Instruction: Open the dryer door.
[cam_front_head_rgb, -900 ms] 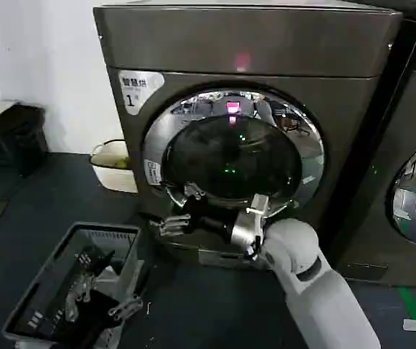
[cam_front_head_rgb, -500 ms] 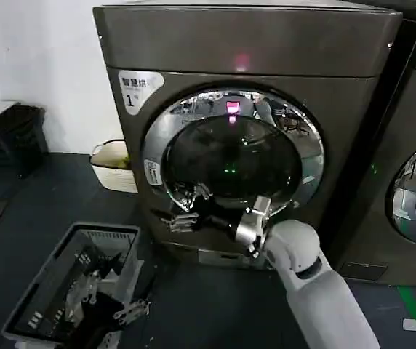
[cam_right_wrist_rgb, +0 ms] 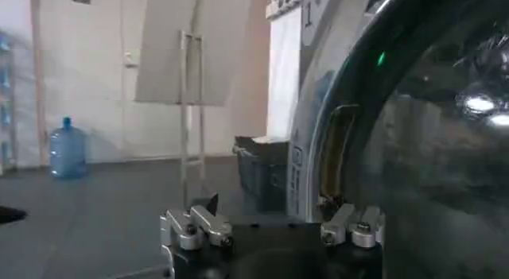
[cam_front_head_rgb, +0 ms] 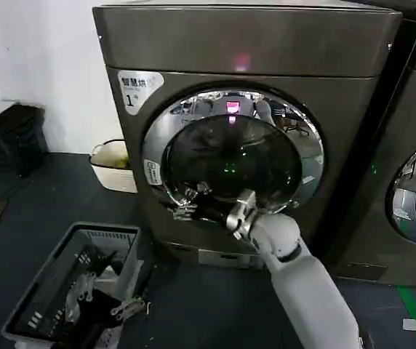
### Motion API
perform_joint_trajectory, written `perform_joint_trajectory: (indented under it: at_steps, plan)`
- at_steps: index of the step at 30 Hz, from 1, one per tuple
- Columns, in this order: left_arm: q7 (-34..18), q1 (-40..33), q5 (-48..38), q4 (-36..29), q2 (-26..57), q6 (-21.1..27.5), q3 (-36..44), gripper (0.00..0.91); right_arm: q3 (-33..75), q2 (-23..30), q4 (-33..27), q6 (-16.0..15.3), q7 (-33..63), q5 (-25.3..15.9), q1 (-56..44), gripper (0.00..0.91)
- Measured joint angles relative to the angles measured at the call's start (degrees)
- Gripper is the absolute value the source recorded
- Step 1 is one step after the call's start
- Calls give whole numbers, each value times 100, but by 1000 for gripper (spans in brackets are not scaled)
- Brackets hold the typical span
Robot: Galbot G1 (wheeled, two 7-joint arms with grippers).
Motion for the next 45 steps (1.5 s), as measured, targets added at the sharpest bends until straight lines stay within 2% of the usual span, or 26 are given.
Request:
perform_joint_trajectory:
  at_steps: [21, 33, 39, 45]
  plan:
    - [96, 65, -4, -210, -132, 517, -6, 907, -235, 277, -1032, 124, -164, 18, 534, 907]
    - [184, 76, -31, -327, -152, 742, -44, 907, -328, 442, -1445, 342, -220, 7, 769, 907]
    - [163, -12, -187, -365, -160, 1061, -55, 907, -369, 413, -1328, 320, -766, 180, 726, 907]
    - [94, -133, -558, -339, -138, 1085, -155, 907, -289, 330, -1305, 330, -1430, 182, 661, 907]
